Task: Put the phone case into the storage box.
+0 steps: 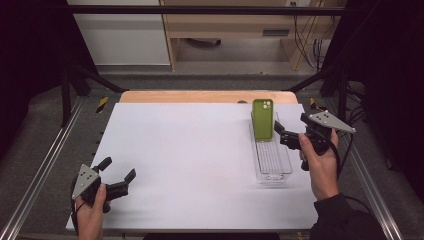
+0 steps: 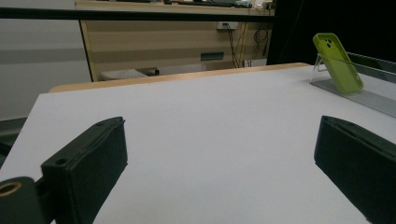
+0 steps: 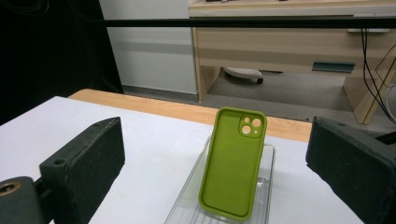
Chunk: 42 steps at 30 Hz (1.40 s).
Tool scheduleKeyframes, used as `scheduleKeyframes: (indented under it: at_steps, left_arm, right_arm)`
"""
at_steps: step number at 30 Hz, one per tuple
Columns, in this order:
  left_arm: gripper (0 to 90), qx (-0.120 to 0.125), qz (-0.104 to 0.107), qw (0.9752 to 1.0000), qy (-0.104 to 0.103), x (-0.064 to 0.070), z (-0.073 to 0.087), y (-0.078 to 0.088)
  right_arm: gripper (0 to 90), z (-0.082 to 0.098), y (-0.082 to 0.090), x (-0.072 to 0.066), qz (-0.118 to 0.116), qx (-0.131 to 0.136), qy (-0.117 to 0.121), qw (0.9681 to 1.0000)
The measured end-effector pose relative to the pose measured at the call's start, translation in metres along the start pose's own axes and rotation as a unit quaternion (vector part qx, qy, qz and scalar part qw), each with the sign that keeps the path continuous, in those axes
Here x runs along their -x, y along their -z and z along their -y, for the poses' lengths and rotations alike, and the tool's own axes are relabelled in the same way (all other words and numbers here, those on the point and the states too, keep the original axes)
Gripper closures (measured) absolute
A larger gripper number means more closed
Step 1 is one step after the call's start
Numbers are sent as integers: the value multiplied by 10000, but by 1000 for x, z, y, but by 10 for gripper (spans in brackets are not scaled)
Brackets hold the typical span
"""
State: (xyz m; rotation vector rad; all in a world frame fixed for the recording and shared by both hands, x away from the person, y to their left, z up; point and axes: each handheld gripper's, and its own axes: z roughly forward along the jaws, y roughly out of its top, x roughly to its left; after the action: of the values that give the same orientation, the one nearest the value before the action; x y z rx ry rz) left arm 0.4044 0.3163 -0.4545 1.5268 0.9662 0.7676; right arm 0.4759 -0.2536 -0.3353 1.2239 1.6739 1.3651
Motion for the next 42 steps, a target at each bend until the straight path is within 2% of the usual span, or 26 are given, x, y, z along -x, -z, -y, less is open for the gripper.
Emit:
scheduleKeyframes:
  at_steps: [11,20,32,40,42]
  left_arm:
    - [22,-19,-5,10000,-16,0,0,1]
    - [22,-22,-16,10000,-11,0,0,0]
    - [21,-4,-50,10000,16,0,0,0]
    - [22,-18,-75,10000,6,1,0,1]
    - [22,-9,-26,10000,24,2,0,1]
  right_arm:
    - [43,3,11,4,10,19,41,10000]
    - [39,8,19,6,-2,150,210,9997]
    - [48,25,30,9,69,165,216,9996]
    - [49,35,43,20,180,175,75,9997]
    - [49,37,46,22,216,193,62,9996]
